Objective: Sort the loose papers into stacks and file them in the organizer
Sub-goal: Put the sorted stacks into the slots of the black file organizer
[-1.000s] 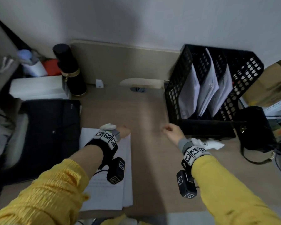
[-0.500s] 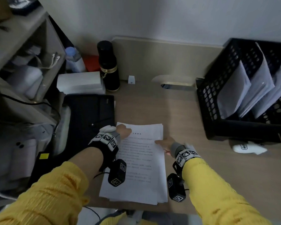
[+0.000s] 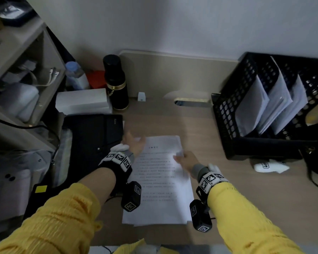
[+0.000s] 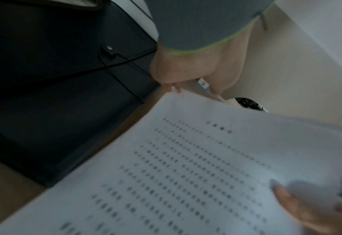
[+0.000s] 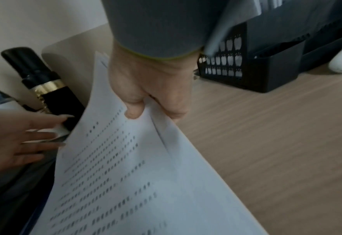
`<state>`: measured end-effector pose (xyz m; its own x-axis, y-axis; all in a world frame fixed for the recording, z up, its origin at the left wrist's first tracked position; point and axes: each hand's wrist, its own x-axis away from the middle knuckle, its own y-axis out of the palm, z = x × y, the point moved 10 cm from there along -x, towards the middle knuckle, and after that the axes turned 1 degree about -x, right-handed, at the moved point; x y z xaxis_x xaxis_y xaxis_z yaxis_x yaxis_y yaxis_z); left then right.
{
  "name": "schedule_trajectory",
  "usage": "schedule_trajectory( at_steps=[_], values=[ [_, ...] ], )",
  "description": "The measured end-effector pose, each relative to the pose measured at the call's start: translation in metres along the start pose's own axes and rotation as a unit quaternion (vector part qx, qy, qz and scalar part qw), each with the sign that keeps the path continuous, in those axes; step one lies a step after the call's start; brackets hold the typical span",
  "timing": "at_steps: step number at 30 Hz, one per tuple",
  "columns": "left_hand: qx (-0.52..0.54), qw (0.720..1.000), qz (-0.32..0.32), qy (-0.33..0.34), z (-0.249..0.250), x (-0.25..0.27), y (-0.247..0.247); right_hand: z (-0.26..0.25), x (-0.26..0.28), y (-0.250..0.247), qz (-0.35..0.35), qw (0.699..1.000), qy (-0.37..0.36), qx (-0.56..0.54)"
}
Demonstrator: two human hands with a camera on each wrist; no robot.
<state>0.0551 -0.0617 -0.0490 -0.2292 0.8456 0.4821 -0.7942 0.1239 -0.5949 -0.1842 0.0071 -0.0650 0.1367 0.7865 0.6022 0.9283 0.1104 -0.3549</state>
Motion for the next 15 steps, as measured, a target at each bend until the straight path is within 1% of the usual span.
schedule_trajectory(
  at_steps=[1,2,3,6,7,8,10,13,15],
  values=[
    [0.036,0.999,0.028,0.03,0.013,0.003,-0.007,-0.01,0.003,-0.015,0.025,0.999,-0.019,-0.008],
    [0.071,0.996,0.033,0.043,0.027,0.011,-0.012,-0.019,0.007,-0.032,0.053,0.998,-0.038,-0.019],
    [0.099,0.993,0.023,0.064,0.038,0.012,-0.009,-0.025,0.013,-0.051,0.082,0.995,-0.046,-0.034],
    [0.199,0.974,-0.086,0.066,0.071,0.024,0.012,-0.043,0.024,-0.096,0.15,0.982,-0.068,-0.09],
    [0.218,0.964,-0.122,0.094,0.085,0.026,0.021,-0.051,0.031,-0.108,0.166,0.977,-0.083,-0.1],
    [0.214,0.959,-0.145,0.12,0.1,0.031,0.025,-0.058,0.037,-0.118,0.174,0.973,-0.099,-0.113],
    [0.224,0.948,-0.151,0.167,0.129,0.032,0.033,-0.069,0.048,-0.138,0.182,0.962,-0.12,-0.162],
    [0.253,0.932,-0.161,0.204,0.162,0.039,0.045,-0.079,0.06,-0.171,0.201,0.942,-0.155,-0.221],
    [0.252,0.924,-0.171,0.231,0.18,0.052,0.055,-0.075,0.066,-0.19,0.219,0.928,-0.164,-0.252]
  ],
)
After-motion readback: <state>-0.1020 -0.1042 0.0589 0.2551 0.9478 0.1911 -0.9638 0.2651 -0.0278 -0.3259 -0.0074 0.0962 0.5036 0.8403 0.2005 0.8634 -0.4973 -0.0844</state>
